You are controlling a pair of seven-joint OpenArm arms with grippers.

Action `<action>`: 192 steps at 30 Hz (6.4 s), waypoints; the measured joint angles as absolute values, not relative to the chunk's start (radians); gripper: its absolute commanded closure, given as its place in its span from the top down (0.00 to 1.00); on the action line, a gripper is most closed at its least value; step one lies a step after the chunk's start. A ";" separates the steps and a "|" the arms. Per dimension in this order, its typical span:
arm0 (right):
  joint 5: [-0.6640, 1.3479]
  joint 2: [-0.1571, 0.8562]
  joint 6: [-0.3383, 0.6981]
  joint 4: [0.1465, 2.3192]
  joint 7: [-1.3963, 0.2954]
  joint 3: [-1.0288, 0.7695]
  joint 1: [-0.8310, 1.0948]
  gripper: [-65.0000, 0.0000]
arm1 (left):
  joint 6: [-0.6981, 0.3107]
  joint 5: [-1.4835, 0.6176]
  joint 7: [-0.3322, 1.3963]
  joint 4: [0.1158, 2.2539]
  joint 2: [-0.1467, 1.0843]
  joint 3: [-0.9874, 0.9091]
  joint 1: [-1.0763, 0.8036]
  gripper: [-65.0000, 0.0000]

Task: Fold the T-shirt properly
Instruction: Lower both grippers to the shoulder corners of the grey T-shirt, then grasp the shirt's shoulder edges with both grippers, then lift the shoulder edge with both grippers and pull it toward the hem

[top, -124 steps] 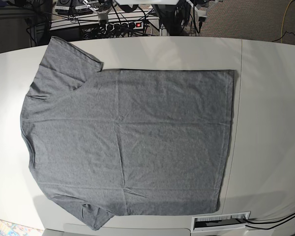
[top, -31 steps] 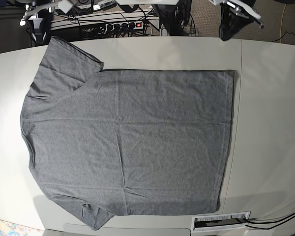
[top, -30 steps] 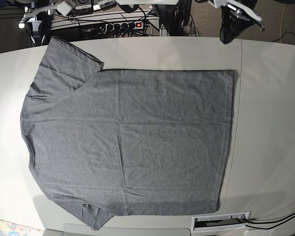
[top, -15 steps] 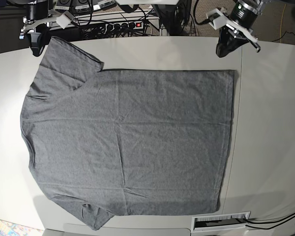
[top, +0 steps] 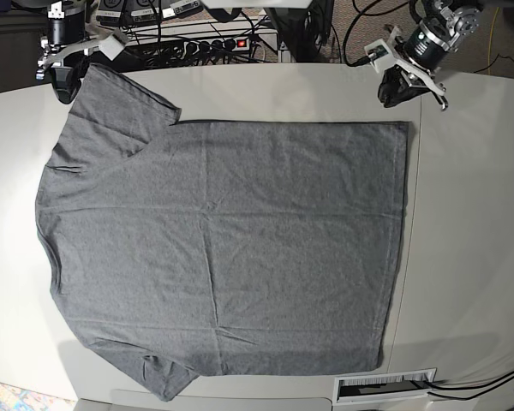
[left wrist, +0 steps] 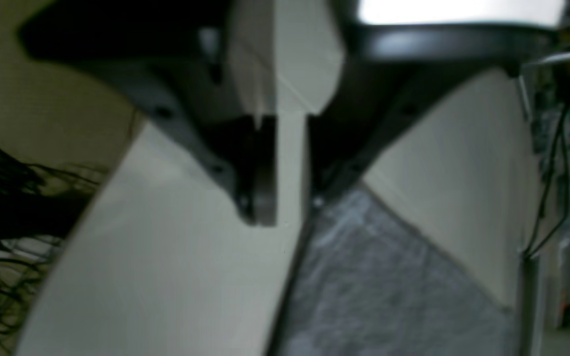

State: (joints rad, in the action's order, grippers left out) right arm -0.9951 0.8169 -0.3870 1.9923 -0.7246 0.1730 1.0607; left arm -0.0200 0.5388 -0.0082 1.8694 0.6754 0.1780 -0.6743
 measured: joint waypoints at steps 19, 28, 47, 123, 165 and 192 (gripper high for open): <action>-0.996 0.817 -0.385 1.992 -0.728 0.173 1.061 0.13 | -0.120 0.511 -0.054 1.740 0.764 0.275 -0.466 0.26; -1.029 0.817 -0.387 1.992 -0.759 0.173 1.060 0.13 | -0.131 0.511 0.031 1.702 0.771 0.432 -0.292 0.25; -1.081 0.814 -0.376 1.992 -0.844 0.173 1.061 0.13 | -0.173 0.489 0.241 1.790 0.896 0.462 -0.306 0.00; -0.569 0.762 0.016 1.973 -0.658 0.395 0.805 0.36 | -0.154 0.526 0.273 1.870 0.898 0.457 -0.438 0.00; -1.117 0.775 -0.222 2.114 -0.882 0.394 1.131 0.00 | 0.110 0.862 0.447 1.978 1.045 0.464 -0.826 0.00; -0.818 0.771 -0.235 2.306 -0.678 0.061 1.015 0.00 | 0.280 0.786 0.403 2.030 1.050 0.401 -0.601 0.00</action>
State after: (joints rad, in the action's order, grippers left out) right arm -0.8177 0.7708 -0.2348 2.3058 -0.6781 0.0608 1.0145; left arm 0.2802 0.7864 0.4034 2.0300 1.0496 0.4007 -0.6010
